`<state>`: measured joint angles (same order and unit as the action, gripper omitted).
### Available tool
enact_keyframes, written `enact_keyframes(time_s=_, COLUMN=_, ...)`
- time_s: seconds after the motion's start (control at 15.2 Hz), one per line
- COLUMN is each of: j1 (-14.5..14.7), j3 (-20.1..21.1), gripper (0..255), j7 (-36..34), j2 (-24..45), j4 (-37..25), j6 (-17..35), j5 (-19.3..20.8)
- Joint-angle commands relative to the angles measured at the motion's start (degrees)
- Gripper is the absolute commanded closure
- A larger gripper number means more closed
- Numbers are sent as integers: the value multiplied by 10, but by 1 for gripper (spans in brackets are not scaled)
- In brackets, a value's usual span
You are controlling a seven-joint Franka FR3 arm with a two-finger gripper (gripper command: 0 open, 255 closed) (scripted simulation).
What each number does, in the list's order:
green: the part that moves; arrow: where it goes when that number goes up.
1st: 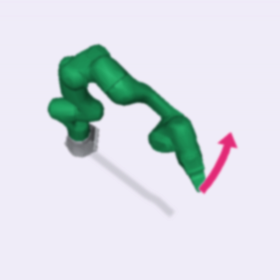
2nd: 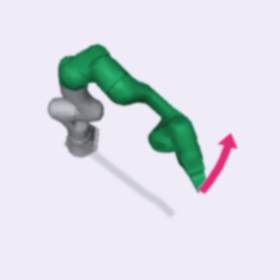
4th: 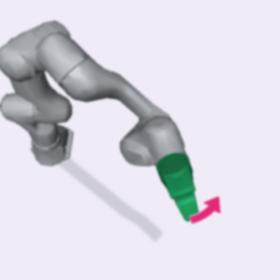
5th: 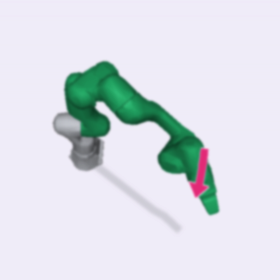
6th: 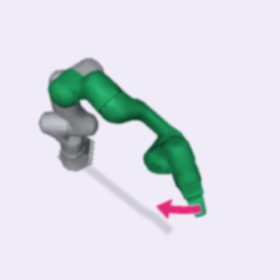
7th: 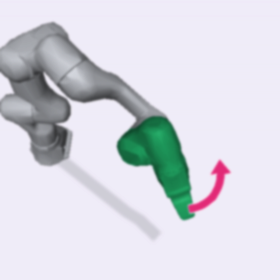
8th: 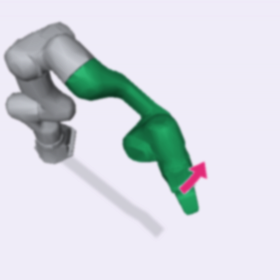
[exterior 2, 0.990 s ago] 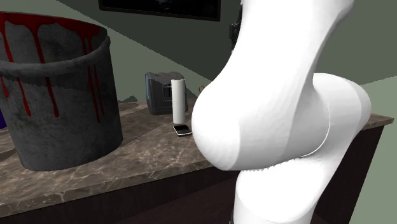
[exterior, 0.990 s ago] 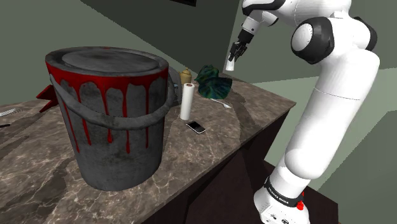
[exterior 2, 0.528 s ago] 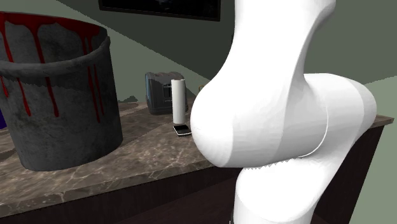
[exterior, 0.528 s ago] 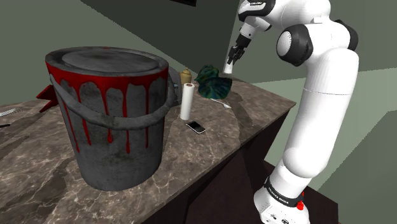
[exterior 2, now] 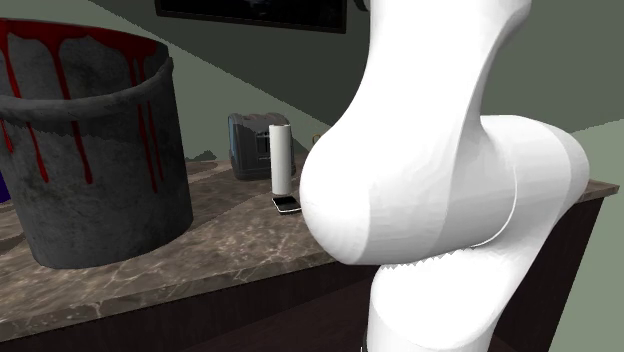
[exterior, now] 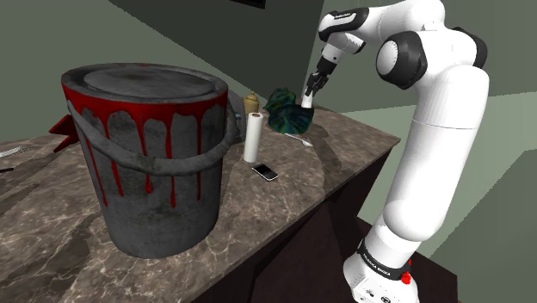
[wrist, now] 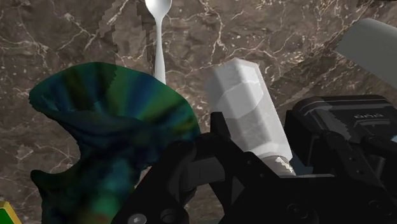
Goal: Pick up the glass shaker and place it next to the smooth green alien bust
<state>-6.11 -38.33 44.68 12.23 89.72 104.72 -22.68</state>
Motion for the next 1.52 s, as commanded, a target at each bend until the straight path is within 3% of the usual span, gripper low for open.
enact_keyframes(time_s=0.0, j1=1, j3=1, gripper=255, j7=4, j2=0, j4=16, j6=15, j5=-1)
enact_keyframes(time_s=1.45, j1=2, j3=16, gripper=255, j7=63, j2=33, j4=144, j6=161, j5=-48)
